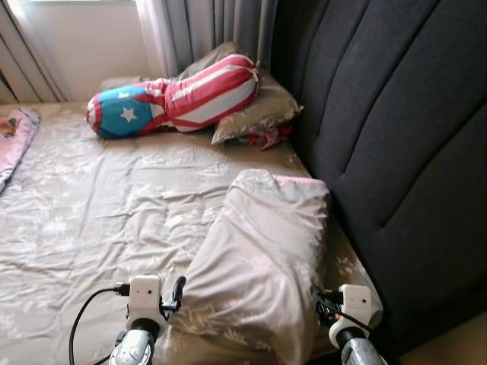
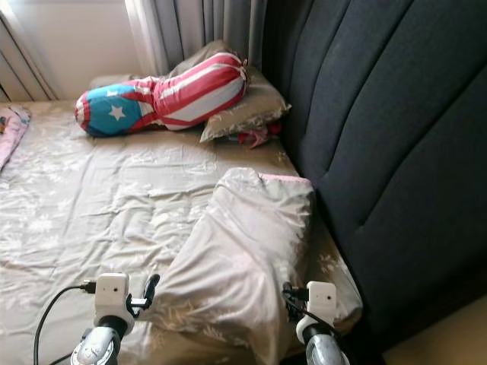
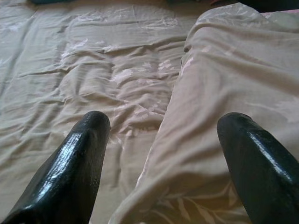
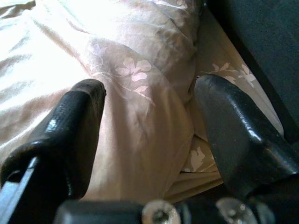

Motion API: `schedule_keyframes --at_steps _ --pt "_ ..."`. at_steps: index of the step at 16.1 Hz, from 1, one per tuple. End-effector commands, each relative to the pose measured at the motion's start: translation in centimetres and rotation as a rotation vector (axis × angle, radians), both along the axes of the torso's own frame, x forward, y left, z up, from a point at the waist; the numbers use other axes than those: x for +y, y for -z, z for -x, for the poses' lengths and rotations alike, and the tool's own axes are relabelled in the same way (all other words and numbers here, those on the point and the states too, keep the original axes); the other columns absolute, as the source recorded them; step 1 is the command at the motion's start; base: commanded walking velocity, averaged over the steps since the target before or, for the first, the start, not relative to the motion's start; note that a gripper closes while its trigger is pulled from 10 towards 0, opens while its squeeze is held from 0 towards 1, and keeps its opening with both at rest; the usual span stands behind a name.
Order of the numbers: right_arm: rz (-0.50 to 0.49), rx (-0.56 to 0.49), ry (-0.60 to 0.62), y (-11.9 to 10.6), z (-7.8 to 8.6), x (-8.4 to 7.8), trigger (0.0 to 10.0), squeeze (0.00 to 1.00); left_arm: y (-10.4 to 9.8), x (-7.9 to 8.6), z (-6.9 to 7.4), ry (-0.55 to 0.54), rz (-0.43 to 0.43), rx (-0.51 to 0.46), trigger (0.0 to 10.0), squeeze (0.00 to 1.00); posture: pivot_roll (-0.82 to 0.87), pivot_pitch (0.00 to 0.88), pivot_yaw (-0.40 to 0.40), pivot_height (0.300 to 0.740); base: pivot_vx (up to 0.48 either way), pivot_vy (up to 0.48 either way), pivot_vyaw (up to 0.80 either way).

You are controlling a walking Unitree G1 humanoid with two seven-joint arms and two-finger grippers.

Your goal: Clean up the room

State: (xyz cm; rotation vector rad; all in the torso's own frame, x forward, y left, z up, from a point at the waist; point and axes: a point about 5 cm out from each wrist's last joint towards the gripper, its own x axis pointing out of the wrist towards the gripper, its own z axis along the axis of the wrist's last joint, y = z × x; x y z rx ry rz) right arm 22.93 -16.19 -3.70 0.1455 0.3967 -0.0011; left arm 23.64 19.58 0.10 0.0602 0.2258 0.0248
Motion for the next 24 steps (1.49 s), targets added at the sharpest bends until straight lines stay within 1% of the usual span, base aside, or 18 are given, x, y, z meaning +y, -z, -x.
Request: schedule_keyframes --at_steps 1,6,9,11,14,15,19,24 --pt "0.005 -0.009 0.008 -0.27 -0.37 -0.29 10.0 0.0 0.0 -0.13 -0.04 -0.009 0.018 0.004 10.0 0.0 0.01 0.0 -0.085 0.675 0.0 0.0 0.0" --pt "0.005 -0.02 0.02 -0.55 -0.75 -0.42 10.0 0.0 -0.35 -0.26 -0.39 -0.004 0.021 -0.004 10.0 0.0 0.02 0.0 -0.082 0.675 0.0 0.0 0.0" --pt "0.013 -0.02 -0.012 -0.53 -0.74 -0.02 10.0 0.0 -0.43 -0.23 -0.53 -0.003 0.024 -0.002 10.0 0.0 0.02 0.0 -0.083 0.675 0.0 0.0 0.0" --pt "0.018 -0.02 -0.031 -0.48 -0.67 0.2 10.0 0.0 -0.43 -0.3 -0.6 0.004 0.019 0.003 10.0 0.0 0.02 0.0 -0.084 0.675 0.0 0.0 0.63" --pt "0.005 -0.006 -0.023 -0.33 -0.6 0.32 10.0 0.0 -0.36 -0.35 -0.61 0.011 0.012 0.012 10.0 0.0 0.03 0.0 -0.085 0.675 0.0 0.0 0.73" --pt "-0.015 -0.007 -0.004 -0.32 -0.6 0.27 10.0 0.0 -0.37 -0.38 -0.63 0.013 0.012 0.013 10.0 0.0 0.03 0.0 -0.086 0.675 0.0 0.0 0.0" --pt "-0.001 0.0 0.008 -0.35 -0.75 -0.05 10.0 0.0 -0.4 -0.46 -0.65 0.021 0.01 0.018 10.0 0.0 0.03 0.0 -0.085 0.675 0.0 0.0 0.0" --pt "0.007 0.012 0.016 -0.25 -0.74 -0.13 10.0 0.0 -0.35 -0.54 -0.66 0.027 0.008 0.024 10.0 0.0 0.03 0.0 -0.085 0.675 0.287 0.0 0.0"
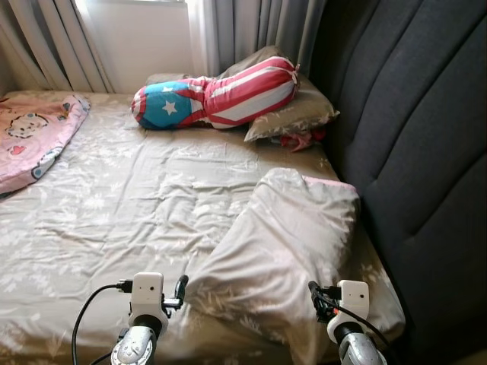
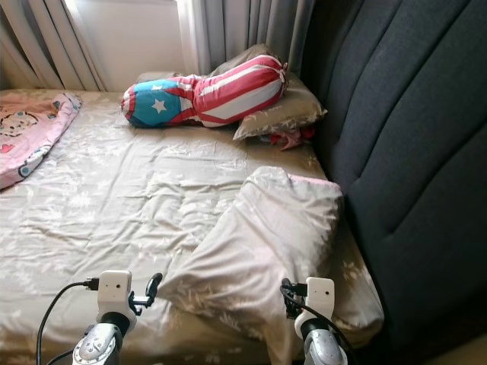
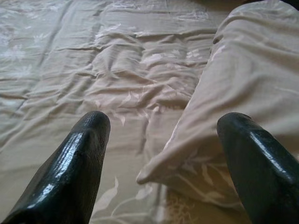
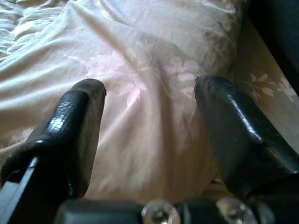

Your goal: Clean up the room

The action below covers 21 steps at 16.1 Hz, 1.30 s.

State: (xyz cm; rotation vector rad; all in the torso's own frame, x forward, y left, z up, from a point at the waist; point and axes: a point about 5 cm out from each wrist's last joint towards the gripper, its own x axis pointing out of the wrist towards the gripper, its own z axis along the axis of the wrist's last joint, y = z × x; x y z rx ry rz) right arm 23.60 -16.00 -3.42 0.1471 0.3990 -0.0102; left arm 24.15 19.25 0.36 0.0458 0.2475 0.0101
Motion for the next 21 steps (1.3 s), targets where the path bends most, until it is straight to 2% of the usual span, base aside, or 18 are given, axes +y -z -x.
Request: schedule_keyframes --at_steps 1,6,7,10,12,15,16,18,21 --pt "0.007 0.01 0.004 0.0 -0.1 -0.3 10.0 0.0 -0.1 -0.2 -0.2 0.015 -0.009 0.004 10.0 0.0 0.03 0.0 -0.085 0.675 0.311 0.0 0.0" --pt "0.001 0.033 -0.028 0.2 0.0 0.3 10.0 0.0 -0.2 -0.2 -0.4 0.018 -0.012 0.002 10.0 0.0 0.03 0.0 -0.088 0.675 0.322 0.0 0.0" --pt "0.002 0.069 -0.048 0.6 0.2 0.4 10.0 0.0 -0.2 -0.2 -0.4 0.02 -0.013 0.0 10.0 0.0 0.03 0.0 -0.087 0.675 0.319 0.0 0.0" --pt "0.001 0.086 -0.055 0.8 0.3 0.4 10.0 0.0 -0.1 -0.4 -0.4 0.042 -0.03 0.012 10.0 0.0 0.03 0.0 -0.088 0.675 0.0 0.0 0.0" --pt "0.035 0.131 -0.07 1.1 0.3 0.2 10.0 0.0 -0.1 -0.2 -0.4 0.034 -0.017 0.014 10.0 0.0 0.03 0.0 -0.087 0.675 0.0 0.0 0.0" --pt "-0.022 0.202 -0.014 1.6 0.4 0.0 10.0 0.01 -0.2 -0.2 -0.2 0.042 -0.02 0.012 10.0 0.0 0.04 0.0 -0.08 0.675 0.0 0.0 0.0" --pt "-0.033 0.228 0.013 1.8 0.5 -0.1 10.0 1.0 -0.3 -0.1 -0.2 0.044 -0.021 0.01 10.0 0.0 0.05 0.0 -0.076 0.675 0.0 0.0 0.0" --pt "-0.083 0.295 0.135 2.2 0.6 -0.9 10.0 1.0 -0.7 0.2 -0.1 0.049 -0.029 -0.001 10.0 0.0 0.07 0.0 -0.066 0.675 0.0 0.0 0.0" --pt "-0.106 0.357 0.216 2.5 0.9 -1.2 10.0 1.0 -1.4 1.1 0.2 0.057 -0.054 -0.012 10.0 0.0 0.09 0.0 -0.045 0.675 0.0 0.0 0.0"
